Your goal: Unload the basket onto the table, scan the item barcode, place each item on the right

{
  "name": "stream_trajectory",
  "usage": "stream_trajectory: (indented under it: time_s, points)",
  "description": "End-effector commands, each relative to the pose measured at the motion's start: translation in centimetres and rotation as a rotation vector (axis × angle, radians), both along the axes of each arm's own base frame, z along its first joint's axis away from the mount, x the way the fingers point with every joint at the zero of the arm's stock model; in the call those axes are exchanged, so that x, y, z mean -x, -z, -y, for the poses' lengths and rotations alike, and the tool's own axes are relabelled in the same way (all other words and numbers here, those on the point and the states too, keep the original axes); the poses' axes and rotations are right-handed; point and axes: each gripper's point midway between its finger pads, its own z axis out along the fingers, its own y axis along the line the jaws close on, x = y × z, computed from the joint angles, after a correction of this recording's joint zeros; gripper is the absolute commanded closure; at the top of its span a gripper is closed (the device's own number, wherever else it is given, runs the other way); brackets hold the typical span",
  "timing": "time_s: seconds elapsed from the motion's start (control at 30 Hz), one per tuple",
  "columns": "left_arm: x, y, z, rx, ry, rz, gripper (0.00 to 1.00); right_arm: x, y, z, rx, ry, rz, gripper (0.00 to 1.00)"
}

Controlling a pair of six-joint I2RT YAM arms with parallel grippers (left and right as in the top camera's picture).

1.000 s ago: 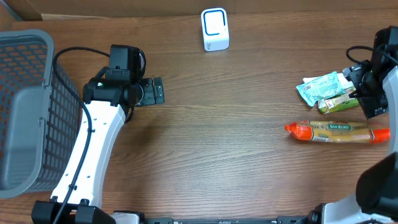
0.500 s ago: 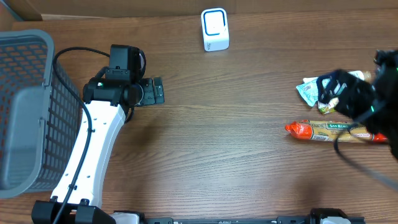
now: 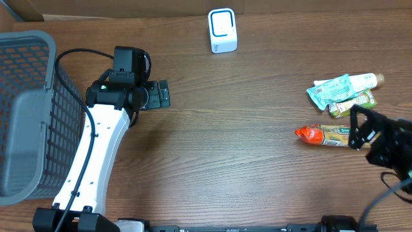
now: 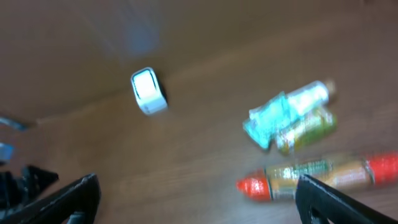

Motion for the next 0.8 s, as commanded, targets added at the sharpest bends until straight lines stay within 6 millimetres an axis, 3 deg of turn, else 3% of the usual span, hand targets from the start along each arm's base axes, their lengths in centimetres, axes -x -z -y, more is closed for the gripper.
stream_trajectory:
  time_s: [0.0, 0.13, 0.23, 0.5, 0.67, 0.77]
  points:
    - [-0.2, -0.2, -0.1, -0.018, 0.018, 0.005, 0.0, 0.3, -0.3, 0.1, 0.077, -0.038, 0.087, 0.0]
    - [-0.2, -0.2, -0.1, -0.018, 0.018, 0.005, 0.0, -0.1, 0.4, -0.5, 0.102, -0.079, 0.215, 0.0]
    - [-0.2, -0.2, -0.1, -0.018, 0.018, 0.005, 0.0, -0.8, 2.0, -0.4, 0.111, -0.074, 0.302, 0.0]
    - [-0.2, -0.2, -0.1, -0.018, 0.017, 0.005, 0.0, -3.6, 8.7, -0.3, 0.134, -0.057, 0.579, 0.0]
    - [-0.2, -0.2, -0.1, -0.018, 0.018, 0.005, 0.0, -4.3, 14.9, -0.5, 0.134, -0.068, 0.609, 0.0]
    - [-0.2, -0.2, 0.0, -0.018, 0.019, 0.005, 0.0, -4.5, 17.7, -0.4, 0.134, -0.067, 0.61, 0.0]
